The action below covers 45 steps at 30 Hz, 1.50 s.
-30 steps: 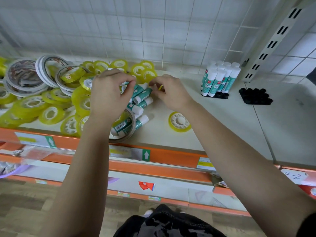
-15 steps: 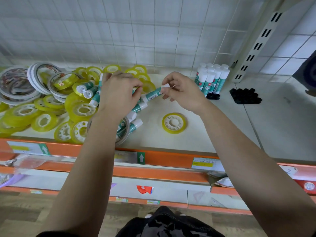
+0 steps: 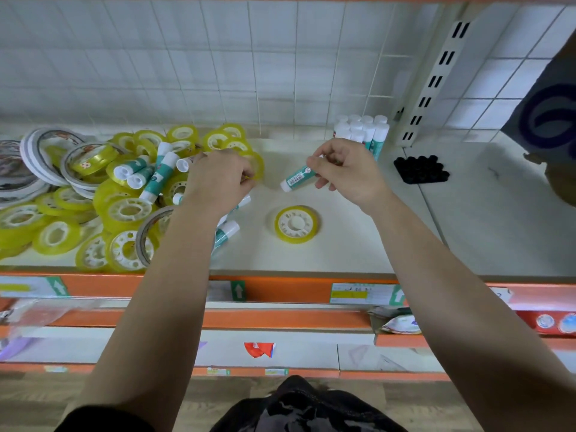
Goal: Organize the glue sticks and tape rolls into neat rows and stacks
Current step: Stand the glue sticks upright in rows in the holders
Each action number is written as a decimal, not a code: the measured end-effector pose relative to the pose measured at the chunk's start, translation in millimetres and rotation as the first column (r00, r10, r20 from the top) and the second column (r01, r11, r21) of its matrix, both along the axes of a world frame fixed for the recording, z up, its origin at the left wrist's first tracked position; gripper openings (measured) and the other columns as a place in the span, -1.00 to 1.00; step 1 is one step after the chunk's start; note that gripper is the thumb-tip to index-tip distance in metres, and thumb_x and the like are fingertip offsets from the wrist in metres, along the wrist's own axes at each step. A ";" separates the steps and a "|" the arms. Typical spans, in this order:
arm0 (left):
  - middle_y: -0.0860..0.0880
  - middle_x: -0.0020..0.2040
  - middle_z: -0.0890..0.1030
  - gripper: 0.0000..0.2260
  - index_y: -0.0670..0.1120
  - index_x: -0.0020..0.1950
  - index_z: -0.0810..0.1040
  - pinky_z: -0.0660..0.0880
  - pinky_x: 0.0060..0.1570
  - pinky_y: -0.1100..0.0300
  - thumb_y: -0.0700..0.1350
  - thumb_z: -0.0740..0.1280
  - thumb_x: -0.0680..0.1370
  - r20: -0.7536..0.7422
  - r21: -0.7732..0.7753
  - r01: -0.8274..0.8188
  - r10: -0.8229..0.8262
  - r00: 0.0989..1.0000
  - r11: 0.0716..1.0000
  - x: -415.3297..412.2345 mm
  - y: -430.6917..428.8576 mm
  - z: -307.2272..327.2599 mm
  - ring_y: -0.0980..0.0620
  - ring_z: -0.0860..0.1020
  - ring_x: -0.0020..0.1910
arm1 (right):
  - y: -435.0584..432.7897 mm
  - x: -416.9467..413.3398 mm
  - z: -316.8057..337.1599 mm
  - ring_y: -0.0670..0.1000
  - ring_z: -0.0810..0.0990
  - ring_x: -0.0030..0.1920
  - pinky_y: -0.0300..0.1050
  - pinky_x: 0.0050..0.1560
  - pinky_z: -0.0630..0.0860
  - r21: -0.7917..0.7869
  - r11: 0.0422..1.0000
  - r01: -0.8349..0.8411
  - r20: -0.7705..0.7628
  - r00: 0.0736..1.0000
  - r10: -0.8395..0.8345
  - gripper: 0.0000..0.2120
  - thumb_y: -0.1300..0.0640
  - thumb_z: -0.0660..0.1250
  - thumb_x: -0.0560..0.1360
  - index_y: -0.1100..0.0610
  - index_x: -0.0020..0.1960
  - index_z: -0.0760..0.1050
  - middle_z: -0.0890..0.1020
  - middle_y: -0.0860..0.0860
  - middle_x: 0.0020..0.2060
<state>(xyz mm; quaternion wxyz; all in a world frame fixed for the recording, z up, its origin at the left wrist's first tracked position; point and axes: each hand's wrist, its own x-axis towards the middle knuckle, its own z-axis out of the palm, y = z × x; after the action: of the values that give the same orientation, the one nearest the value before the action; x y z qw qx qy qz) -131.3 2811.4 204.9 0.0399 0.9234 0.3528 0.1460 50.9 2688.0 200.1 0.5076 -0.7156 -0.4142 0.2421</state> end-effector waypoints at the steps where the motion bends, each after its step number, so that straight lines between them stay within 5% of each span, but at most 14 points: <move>1: -0.11 -0.09 0.62 -0.88 -0.10 -0.07 0.68 0.46 0.05 -0.01 -0.08 0.40 0.53 0.013 -0.019 0.003 -0.002 1.000 1.000 -0.2 -0.9 0.1 -0.18 0.56 -0.04 | -1.2 0.7 -0.3 0.00 0.62 -0.39 -0.23 -0.41 0.42 -0.003 1.000 0.008 -0.011 1.000 -0.008 -0.88 0.11 0.40 0.52 0.08 -0.14 0.49 0.67 0.16 -0.24; 9: -0.18 -0.13 0.67 -0.89 -0.19 -0.06 0.68 0.54 0.01 -0.06 -0.18 0.47 0.46 0.122 -0.142 -0.013 0.030 0.992 0.990 2.4 -2.9 1.9 -0.21 0.60 -0.06 | -9.8 3.0 -0.8 0.00 0.59 -0.41 -0.30 -0.44 0.40 0.029 1.000 0.000 -0.039 0.999 0.001 -0.91 0.16 0.36 0.55 0.08 -0.13 0.50 0.66 0.20 -0.25; 20: -0.15 -0.10 0.66 -0.89 -0.17 0.00 0.68 0.49 -0.06 0.00 -0.20 0.38 0.53 0.406 -0.086 0.128 -0.083 0.910 0.988 16.1 -15.7 6.7 -0.15 0.58 -0.13 | -23.8 10.4 3.9 -0.02 0.58 -0.37 -0.19 -0.36 0.45 0.009 1.000 -0.011 -0.020 1.000 0.011 -0.93 0.15 0.34 0.56 0.08 -0.12 0.53 0.63 0.04 -0.31; 28: 0.04 -0.09 0.65 -0.93 -0.05 -0.02 0.67 0.42 -0.23 0.42 -0.16 0.41 0.53 0.632 -0.309 0.230 0.019 0.775 0.923 47.7 -31.6 12.4 0.30 0.53 -0.33 | -44.9 27.1 14.6 -0.01 0.55 -0.36 -0.15 -0.31 0.47 0.028 0.997 0.067 -0.047 0.997 -0.066 -0.86 0.29 0.29 0.49 0.08 -0.05 0.53 0.61 0.07 -0.29; 31: 0.06 -0.18 0.65 -0.94 -0.07 -0.03 0.66 0.37 -0.27 0.48 -0.15 0.43 0.51 0.673 -0.342 0.262 0.041 0.739 0.902 61.4 -39.3 11.1 0.33 0.52 -0.36 | -52.5 35.3 16.8 0.00 0.54 -0.38 -0.17 -0.33 0.47 0.059 0.993 0.099 -0.064 0.993 -0.095 -0.89 0.29 0.32 0.50 0.11 -0.05 0.48 0.61 0.05 -0.33; 35: 0.04 -0.13 0.64 -0.84 -0.10 0.06 0.65 0.52 -0.07 0.35 -0.16 0.47 0.49 0.709 -0.375 0.309 0.056 0.703 0.874 77.2 -46.3 7.9 0.26 0.58 -0.21 | -62.5 45.5 13.8 -0.05 0.55 -0.38 -0.20 -0.34 0.46 0.081 0.991 0.108 -0.042 0.994 -0.104 -0.89 0.20 0.42 0.50 0.19 -0.07 0.49 0.62 -0.03 -0.35; 38: 0.11 -0.16 0.62 -0.83 -0.15 0.08 0.67 0.45 -0.16 0.44 -0.15 0.45 0.51 0.702 -0.370 0.311 0.044 0.711 0.876 87.0 -51.6 7.9 0.36 0.53 -0.29 | -68.2 54.4 11.9 -0.08 0.57 -0.33 -0.18 -0.29 0.48 0.091 0.990 0.106 -0.017 0.994 -0.105 -0.88 0.16 0.44 0.49 0.21 -0.06 0.55 0.62 -0.08 -0.32; 45: 0.01 -0.11 0.60 -0.81 -0.13 0.05 0.67 0.39 -0.24 0.46 -0.10 0.49 0.48 0.708 -0.353 0.345 0.007 0.706 0.870 100.1 -58.1 5.7 0.30 0.52 -0.34 | -71.9 66.8 16.3 -0.04 0.44 -0.42 -0.27 -0.42 0.38 0.072 0.990 0.122 -0.003 0.992 -0.122 -0.87 0.24 0.40 0.49 0.22 -0.05 0.45 0.53 0.14 -0.34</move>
<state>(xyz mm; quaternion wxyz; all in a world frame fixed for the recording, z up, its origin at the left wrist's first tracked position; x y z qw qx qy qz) -31.2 2753.3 210.6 0.3994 0.7942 0.2471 0.3857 117.7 2616.2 216.4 0.5469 -0.7209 -0.3783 0.1950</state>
